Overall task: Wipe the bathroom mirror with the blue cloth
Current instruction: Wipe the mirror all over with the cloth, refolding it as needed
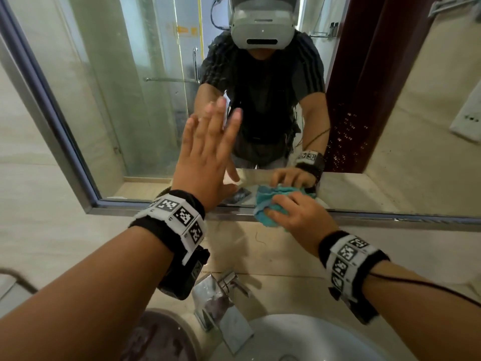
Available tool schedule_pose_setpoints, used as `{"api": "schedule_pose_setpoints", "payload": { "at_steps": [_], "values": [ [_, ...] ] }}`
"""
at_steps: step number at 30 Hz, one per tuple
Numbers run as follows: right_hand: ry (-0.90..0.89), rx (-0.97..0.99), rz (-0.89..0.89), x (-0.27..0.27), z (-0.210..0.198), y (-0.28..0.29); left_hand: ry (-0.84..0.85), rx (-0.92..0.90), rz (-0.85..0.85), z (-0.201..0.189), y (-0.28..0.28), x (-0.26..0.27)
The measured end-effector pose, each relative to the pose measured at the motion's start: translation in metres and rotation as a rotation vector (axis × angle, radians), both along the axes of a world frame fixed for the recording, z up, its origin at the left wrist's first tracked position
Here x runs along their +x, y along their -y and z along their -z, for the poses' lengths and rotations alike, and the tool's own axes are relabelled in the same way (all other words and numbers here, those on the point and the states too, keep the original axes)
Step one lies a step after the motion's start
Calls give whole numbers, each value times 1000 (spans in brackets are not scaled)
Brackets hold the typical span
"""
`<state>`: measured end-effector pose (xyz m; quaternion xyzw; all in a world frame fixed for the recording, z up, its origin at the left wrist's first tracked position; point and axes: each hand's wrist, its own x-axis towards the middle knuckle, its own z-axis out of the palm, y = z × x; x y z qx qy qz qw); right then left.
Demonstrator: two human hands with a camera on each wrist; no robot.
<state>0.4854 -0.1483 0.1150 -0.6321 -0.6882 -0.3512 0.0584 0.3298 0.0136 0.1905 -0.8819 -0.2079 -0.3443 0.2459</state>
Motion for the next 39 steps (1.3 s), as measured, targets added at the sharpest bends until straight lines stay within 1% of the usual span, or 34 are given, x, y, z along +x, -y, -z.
{"api": "schedule_pose_setpoints", "payload": {
  "at_steps": [2, 3, 5, 7, 8, 9, 10, 11, 12, 14, 15, 16, 18, 20, 21, 22, 25, 26, 27, 28, 29, 31, 34, 35, 37, 39],
  "values": [
    [36, -22, 41, 8, -15, 11, -69, 58, 38, 0, 12, 10],
    [54, 13, 71, 12, -30, 13, -72, 68, 48, 0, 17, 16],
    [2, 187, 144, 19, -70, 14, -39, 36, 27, 0, 22, 30],
    [-111, 382, 208, 23, -110, 15, -30, -2, -18, 1, 25, 38],
    [-148, 451, 229, 23, -122, 15, -34, -12, -31, 1, 25, 41],
    [-173, 482, 251, 25, -124, 13, -36, -21, -36, 3, 24, 42],
    [-200, 485, 266, 26, -118, 10, -34, -26, -34, 3, 23, 42],
    [-213, 457, 255, 27, -102, 6, -32, -28, -32, 4, 22, 43],
    [-189, 395, 211, 27, -79, 4, -32, -29, -32, 4, 21, 42],
    [-39, 220, 98, 25, -31, 7, -28, -22, -28, 5, 19, 43],
    [30, 137, 79, 23, -13, 12, -29, -21, -25, 5, 18, 43],
    [55, 69, 86, 22, -2, 17, -33, -23, -25, 5, 18, 43],
    [32, -11, 94, 21, 0, 25, -45, -28, -34, 4, 19, 42],
    [31, -15, 127, 26, -19, 30, -54, -31, -38, 3, 20, 41],
    [24, 34, 141, 30, -35, 31, -58, -34, -39, 3, 20, 41],
    [-23, 121, 153, 34, -56, 31, -62, -37, -43, 2, 21, 41],
    [-253, 452, 223, 41, -113, 29, -62, -45, -51, 3, 21, 42],
    [-285, 541, 227, 41, -121, 27, -57, -47, -47, 3, 21, 42],
    [-307, 588, 221, 39, -122, 25, -50, -51, -42, 3, 21, 42],
    [-307, 594, 212, 36, -118, 22, -43, -52, -37, 3, 21, 42],
    [-267, 563, 207, 35, -109, 20, -39, -49, -35, 4, 20, 42],
    [-148, 412, 198, 34, -81, 16, -40, -39, -33, 4, 19, 41],
    [-101, 199, 155, 30, -40, 16, -44, -36, -31, 4, 19, 41],
    [-99, 135, 132, 27, -28, 20, -49, -43, -29, 3, 20, 41],
    [-105, 25, 146, 21, -5, 30, -61, -53, -35, 2, 24, 40],
    [-205, -26, 209, 17, 1, 36, -92, -62, -61, -2, 30, 36]
  ]
}}
